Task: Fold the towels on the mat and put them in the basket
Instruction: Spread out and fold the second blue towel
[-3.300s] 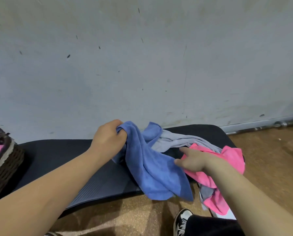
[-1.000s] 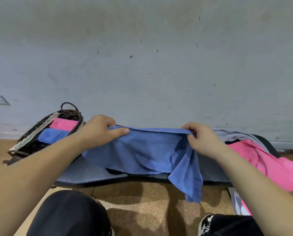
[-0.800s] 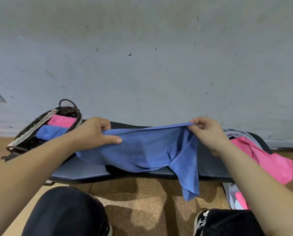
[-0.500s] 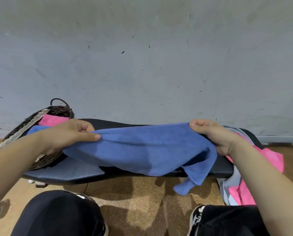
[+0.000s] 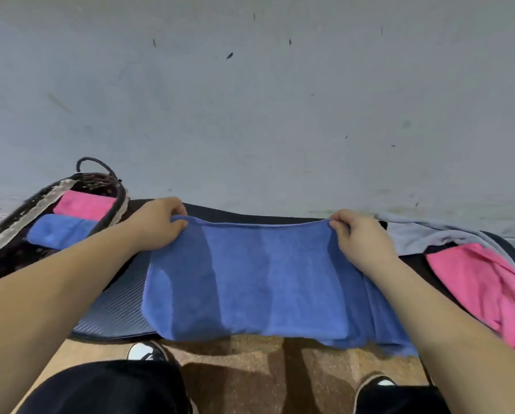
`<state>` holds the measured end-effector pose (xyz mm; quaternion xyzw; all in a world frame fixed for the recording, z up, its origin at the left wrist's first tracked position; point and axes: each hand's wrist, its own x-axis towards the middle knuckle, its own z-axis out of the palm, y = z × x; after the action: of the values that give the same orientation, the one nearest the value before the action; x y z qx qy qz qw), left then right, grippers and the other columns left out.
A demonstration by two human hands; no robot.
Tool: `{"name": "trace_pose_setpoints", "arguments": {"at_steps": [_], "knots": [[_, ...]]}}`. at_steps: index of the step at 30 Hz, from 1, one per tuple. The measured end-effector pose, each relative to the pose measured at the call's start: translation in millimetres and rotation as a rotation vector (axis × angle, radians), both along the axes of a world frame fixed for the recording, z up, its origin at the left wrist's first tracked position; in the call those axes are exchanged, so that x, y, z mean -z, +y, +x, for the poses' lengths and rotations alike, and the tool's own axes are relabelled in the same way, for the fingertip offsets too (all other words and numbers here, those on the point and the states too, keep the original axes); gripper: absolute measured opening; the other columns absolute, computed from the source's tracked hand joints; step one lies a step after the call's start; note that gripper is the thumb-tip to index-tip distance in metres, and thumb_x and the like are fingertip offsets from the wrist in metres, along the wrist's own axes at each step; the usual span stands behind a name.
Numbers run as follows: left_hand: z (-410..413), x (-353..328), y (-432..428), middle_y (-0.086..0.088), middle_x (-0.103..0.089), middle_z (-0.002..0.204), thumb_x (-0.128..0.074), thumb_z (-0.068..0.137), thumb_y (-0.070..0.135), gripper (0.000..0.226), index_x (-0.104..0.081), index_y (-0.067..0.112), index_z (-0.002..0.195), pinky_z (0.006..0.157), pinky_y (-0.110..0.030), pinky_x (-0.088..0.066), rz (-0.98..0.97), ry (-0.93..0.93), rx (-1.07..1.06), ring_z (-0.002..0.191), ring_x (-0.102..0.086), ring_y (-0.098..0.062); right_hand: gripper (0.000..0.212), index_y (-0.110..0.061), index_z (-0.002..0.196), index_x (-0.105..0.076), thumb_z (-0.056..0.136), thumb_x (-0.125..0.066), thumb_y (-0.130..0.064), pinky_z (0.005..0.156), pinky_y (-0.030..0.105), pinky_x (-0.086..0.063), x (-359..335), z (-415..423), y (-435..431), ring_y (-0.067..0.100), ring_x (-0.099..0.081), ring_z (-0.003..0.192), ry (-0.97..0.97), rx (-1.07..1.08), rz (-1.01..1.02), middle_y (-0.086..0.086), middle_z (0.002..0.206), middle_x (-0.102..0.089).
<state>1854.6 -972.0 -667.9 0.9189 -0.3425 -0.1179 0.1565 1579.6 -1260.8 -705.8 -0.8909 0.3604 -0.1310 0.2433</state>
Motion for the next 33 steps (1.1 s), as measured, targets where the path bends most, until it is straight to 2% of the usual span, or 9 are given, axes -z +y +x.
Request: {"name": "trace_pose_setpoints", "arguments": {"at_steps": [5,9,13,17,20,23,28,30,33], "knots": [[41,39,-26,-0.003,-0.072,0.11,-0.057,0.095,0.016,0.018,-0.072,0.023,0.104,0.086,-0.037,-0.052,0.062,-0.078,-0.029,0.101,-0.063,-0.027,0.02,-0.034,0.106,-0.07,0.103,-0.051,-0.038,0.077,0.039,-0.054,35,31,-22,0.029,-0.065,0.1,0.098,0.042,0.003,-0.003,0.101,-0.073],[50,59,-42,-0.002,-0.071,0.113,-0.058,0.097,0.021,0.019,-0.071,0.026,0.11,0.083,-0.04,-0.054,0.006,-0.114,-0.135,0.102,-0.063,-0.03,0.019,-0.033,0.107,-0.073,0.1,-0.056,-0.037,0.081,0.043,-0.055,51,42,-29,0.031,-0.065,0.103,0.084,0.064,-0.014,-0.001,0.104,-0.072],[30,66,-36,-0.006,-0.055,0.137,-0.059,0.093,0.019,0.039,-0.061,0.019,0.132,0.094,-0.049,-0.051,-0.018,-0.185,-0.119,0.123,-0.051,-0.034,0.03,-0.026,0.127,-0.067,0.101,-0.055,-0.031,0.088,0.044,-0.052,43,49,-23,0.031,-0.061,0.115,0.102,0.076,-0.06,0.002,0.123,-0.068],[-15,58,-16,-0.004,-0.039,0.155,-0.057,0.092,0.018,0.046,-0.056,0.024,0.138,0.104,-0.048,-0.047,0.103,-0.106,-0.032,0.138,-0.042,-0.033,0.03,-0.022,0.125,-0.067,0.099,-0.056,-0.033,0.09,0.041,-0.052,24,49,9,0.028,-0.059,0.117,0.132,-0.126,-0.088,0.002,0.126,-0.063],[-31,56,15,-0.003,-0.044,0.149,-0.051,0.091,0.009,0.048,-0.056,0.019,0.137,0.102,-0.045,-0.048,0.079,-0.022,-0.099,0.134,-0.05,-0.029,0.048,-0.023,0.141,-0.057,0.098,-0.058,-0.045,0.111,0.04,-0.041,22,40,53,0.023,-0.046,0.139,0.209,-0.369,0.026,0.002,0.144,-0.053],[-29,55,58,-0.012,-0.055,0.122,-0.054,0.085,0.007,0.038,-0.06,0.008,0.123,0.09,-0.045,-0.052,0.074,-0.016,-0.282,0.11,-0.06,-0.035,0.072,-0.033,0.159,-0.03,0.097,-0.052,-0.061,0.127,0.044,-0.018,29,34,89,0.027,-0.011,0.158,0.325,-0.53,0.133,0.008,0.17,-0.017],[-49,69,88,-0.015,-0.067,0.087,-0.074,0.085,0.036,0.031,-0.068,0.005,0.085,0.064,-0.038,-0.048,-0.055,0.131,-0.415,0.078,-0.064,-0.028,0.079,-0.054,0.158,0.003,0.091,-0.029,-0.081,0.125,0.056,0.006,38,43,111,0.034,0.023,0.155,0.551,-0.528,0.043,-0.001,0.17,0.022],[-54,74,81,-0.019,-0.068,0.081,-0.081,0.081,0.034,0.035,-0.068,0.001,0.081,0.066,-0.046,-0.052,-0.126,0.194,-0.425,0.075,-0.064,-0.03,0.081,-0.057,0.156,0.008,0.088,-0.023,-0.087,0.123,0.058,0.012,44,48,112,0.034,0.03,0.152,0.601,-0.509,0.018,-0.002,0.167,0.03],[-51,69,70,-0.008,-0.065,0.073,-0.081,0.079,0.025,0.029,-0.064,0.001,0.08,0.061,-0.038,-0.048,-0.276,0.305,-0.48,0.065,-0.057,-0.021,0.085,-0.06,0.152,0.016,0.082,-0.018,-0.092,0.121,0.06,0.017,52,54,111,0.033,0.037,0.149,0.632,-0.488,0.01,-0.003,0.164,0.037]]}}
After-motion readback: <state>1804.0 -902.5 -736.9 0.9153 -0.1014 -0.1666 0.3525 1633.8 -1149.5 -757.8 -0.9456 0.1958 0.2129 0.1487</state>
